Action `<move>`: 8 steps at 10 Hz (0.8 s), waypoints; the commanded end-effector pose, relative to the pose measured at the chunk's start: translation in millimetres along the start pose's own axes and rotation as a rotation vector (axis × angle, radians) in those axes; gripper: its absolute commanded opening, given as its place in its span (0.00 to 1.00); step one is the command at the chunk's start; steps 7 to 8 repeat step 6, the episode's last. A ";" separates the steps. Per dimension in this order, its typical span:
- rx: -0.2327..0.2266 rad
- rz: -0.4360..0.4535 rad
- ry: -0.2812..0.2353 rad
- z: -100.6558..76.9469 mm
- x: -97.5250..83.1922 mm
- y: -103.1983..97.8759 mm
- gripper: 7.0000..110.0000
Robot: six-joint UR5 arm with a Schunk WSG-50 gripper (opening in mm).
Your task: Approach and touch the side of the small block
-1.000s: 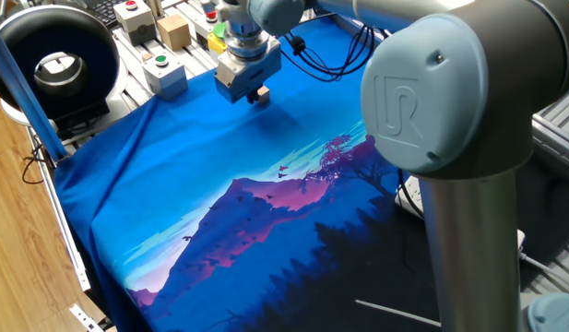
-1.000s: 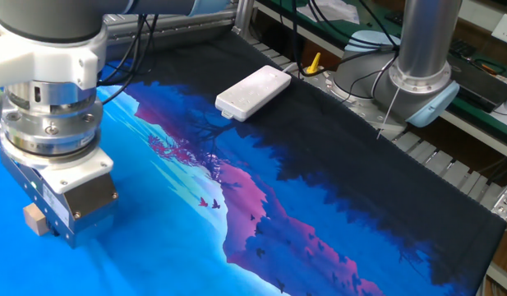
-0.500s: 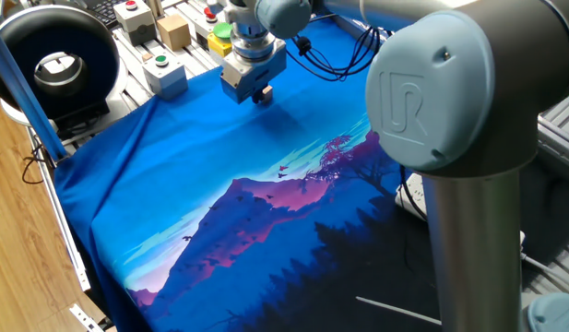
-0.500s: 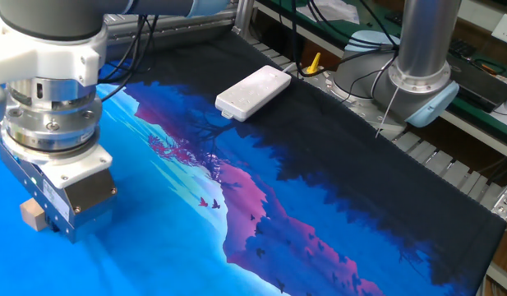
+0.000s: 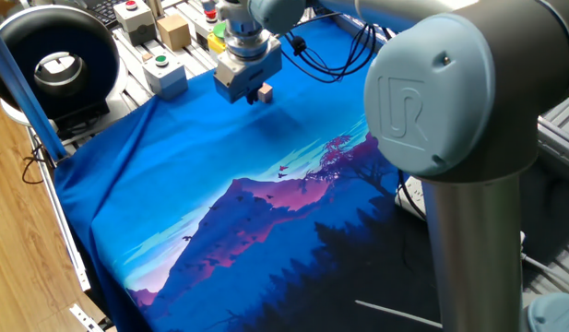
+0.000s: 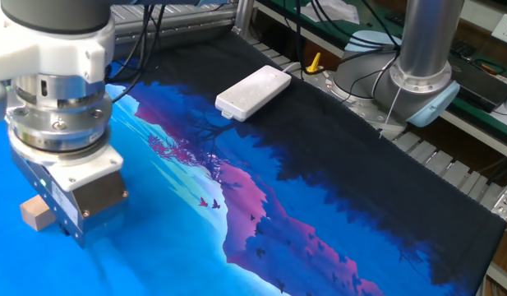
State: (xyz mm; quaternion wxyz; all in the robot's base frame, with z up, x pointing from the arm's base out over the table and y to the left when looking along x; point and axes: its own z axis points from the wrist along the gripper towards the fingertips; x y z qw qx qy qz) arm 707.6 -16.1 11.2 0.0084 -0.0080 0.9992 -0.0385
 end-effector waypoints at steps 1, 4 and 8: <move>-0.040 0.018 0.011 -14.6 8.6 3.7 0.00; -0.042 -0.017 -0.011 -7.2 0.9 -0.8 0.00; -0.055 -0.018 -0.008 -9.7 8.6 1.9 0.00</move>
